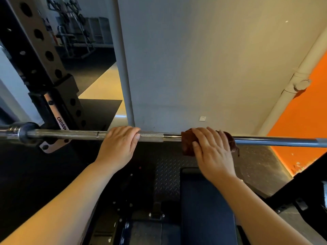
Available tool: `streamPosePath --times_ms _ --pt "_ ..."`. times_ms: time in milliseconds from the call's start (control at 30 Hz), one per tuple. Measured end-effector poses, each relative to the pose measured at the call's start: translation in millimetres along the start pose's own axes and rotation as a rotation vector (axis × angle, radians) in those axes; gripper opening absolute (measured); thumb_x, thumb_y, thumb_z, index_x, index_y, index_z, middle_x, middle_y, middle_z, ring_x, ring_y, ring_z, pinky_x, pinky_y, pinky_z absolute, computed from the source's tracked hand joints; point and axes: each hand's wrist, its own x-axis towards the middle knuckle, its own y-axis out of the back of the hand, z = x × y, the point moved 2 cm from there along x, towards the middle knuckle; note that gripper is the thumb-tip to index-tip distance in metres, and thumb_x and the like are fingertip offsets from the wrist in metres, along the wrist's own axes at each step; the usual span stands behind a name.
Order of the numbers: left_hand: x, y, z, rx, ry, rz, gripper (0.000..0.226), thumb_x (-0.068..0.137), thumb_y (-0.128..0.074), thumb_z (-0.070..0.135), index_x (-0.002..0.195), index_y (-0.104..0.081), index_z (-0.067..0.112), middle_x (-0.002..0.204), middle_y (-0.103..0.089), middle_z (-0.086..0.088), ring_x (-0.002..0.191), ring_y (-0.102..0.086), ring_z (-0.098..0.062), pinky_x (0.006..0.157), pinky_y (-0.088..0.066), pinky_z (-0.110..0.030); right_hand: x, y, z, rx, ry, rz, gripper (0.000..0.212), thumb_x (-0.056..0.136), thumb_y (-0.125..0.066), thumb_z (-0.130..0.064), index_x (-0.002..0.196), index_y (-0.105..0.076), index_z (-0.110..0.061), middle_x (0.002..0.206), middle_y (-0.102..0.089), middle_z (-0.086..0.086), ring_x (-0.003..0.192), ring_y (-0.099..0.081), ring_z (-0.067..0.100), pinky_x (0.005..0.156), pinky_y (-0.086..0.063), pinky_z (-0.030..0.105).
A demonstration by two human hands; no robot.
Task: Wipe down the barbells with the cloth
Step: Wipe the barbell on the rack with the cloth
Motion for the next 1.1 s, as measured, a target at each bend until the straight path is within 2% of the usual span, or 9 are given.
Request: streamPosePath --times_ms 133,200,333,433,600,800,867,967,1100 --pt "-2.5 0.9 -6.3 -0.013 -0.008 -0.001 0.049 0.107 -0.023 0.041 0.129 -0.061 0.019 0.118 -0.066 0.002 0.112 -0.059 -0.023 0.098 -0.042 -0.042 -1.0 -12.0 -19.8 0.008 -0.175 0.037 0.060 0.107 -0.016 -0.046 0.158 -0.030 -0.018 0.162 -0.031 0.007 0.155 -0.010 0.030 0.126 0.011 0.047" --pt "-0.9 0.7 -5.6 -0.030 -0.006 -0.011 0.050 0.107 -0.022 0.042 0.127 -0.061 0.020 0.118 -0.066 0.002 0.112 -0.059 -0.023 0.097 -0.042 -0.041 1.4 -24.4 -53.0 0.064 -0.172 0.011 0.059 0.107 -0.020 -0.044 0.157 -0.030 -0.014 0.161 -0.031 0.007 0.156 -0.006 0.030 0.123 0.018 0.047" --pt "-2.4 5.6 -10.9 -0.024 -0.056 -0.063 0.055 0.106 -0.017 0.044 0.133 -0.058 0.020 0.124 -0.065 0.002 0.117 -0.058 -0.022 0.102 -0.041 -0.041 5.0 -23.9 -68.8 -0.031 0.060 -0.053 0.053 0.109 -0.023 -0.042 0.157 -0.032 -0.020 0.159 -0.038 0.003 0.153 -0.022 0.030 0.127 -0.003 0.051" --pt "-7.4 10.3 -30.2 -0.024 -0.008 -0.039 0.058 0.106 -0.015 0.045 0.132 -0.060 0.021 0.123 -0.066 0.004 0.117 -0.059 -0.020 0.105 -0.041 -0.040 5.1 -11.3 -40.3 -0.142 0.022 -0.032 0.052 0.108 -0.022 -0.046 0.155 -0.035 -0.027 0.156 -0.040 0.007 0.148 -0.031 0.032 0.125 -0.014 0.054" --pt "-12.1 6.8 -52.2 -0.027 0.011 -0.030 0.055 0.106 -0.017 0.045 0.132 -0.059 0.021 0.124 -0.064 0.005 0.119 -0.056 -0.019 0.106 -0.039 -0.041 2.6 -24.7 -70.1 -0.078 -0.128 -0.044 0.054 0.108 -0.022 -0.045 0.155 -0.034 -0.020 0.158 -0.035 0.011 0.152 -0.020 0.036 0.126 0.000 0.058" --pt "-10.1 9.4 -59.2 -0.030 -0.062 -0.044 0.054 0.106 -0.018 0.045 0.131 -0.060 0.022 0.121 -0.065 0.007 0.116 -0.059 -0.018 0.100 -0.043 -0.038 17.8 -28.0 -118.9 -0.043 0.065 -0.093 0.051 0.109 -0.023 -0.043 0.157 -0.030 -0.026 0.159 -0.036 0.003 0.151 -0.023 0.029 0.126 0.005 0.047" --pt "-9.6 10.7 -69.4 0.001 -0.044 -0.028 0.056 0.106 -0.018 0.047 0.129 -0.062 0.023 0.120 -0.067 0.009 0.113 -0.062 -0.017 0.098 -0.044 -0.038 20.3 -23.2 -107.8 -0.072 0.093 -0.099 0.049 0.110 -0.024 -0.045 0.157 -0.028 -0.032 0.165 -0.027 0.008 0.155 -0.016 0.031 0.125 0.004 0.046" --pt "-7.8 11.7 -76.4 0.034 0.003 0.015 0.055 0.105 -0.018 0.047 0.115 -0.066 0.023 0.104 -0.067 0.009 0.099 -0.063 -0.018 0.087 -0.046 -0.037 19.0 -18.4 -98.9 -0.118 -0.029 -0.105 0.051 0.110 -0.018 -0.049 0.159 -0.021 -0.035 0.170 -0.008 0.013 0.157 0.004 0.036 0.125 0.007 0.050" --pt "-1.8 9.1 -76.2 0.071 -0.036 0.010 0.055 0.104 -0.014 0.047 0.099 -0.064 0.024 0.089 -0.060 0.010 0.086 -0.060 -0.019 0.076 -0.046 -0.035 18.5 -31.7 -147.1 -0.038 -0.130 -0.108 0.057 0.108 -0.014 -0.048 0.161 -0.018 -0.026 0.170 -0.009 0.009 0.156 0.013 0.035 0.119 0.021 0.051"
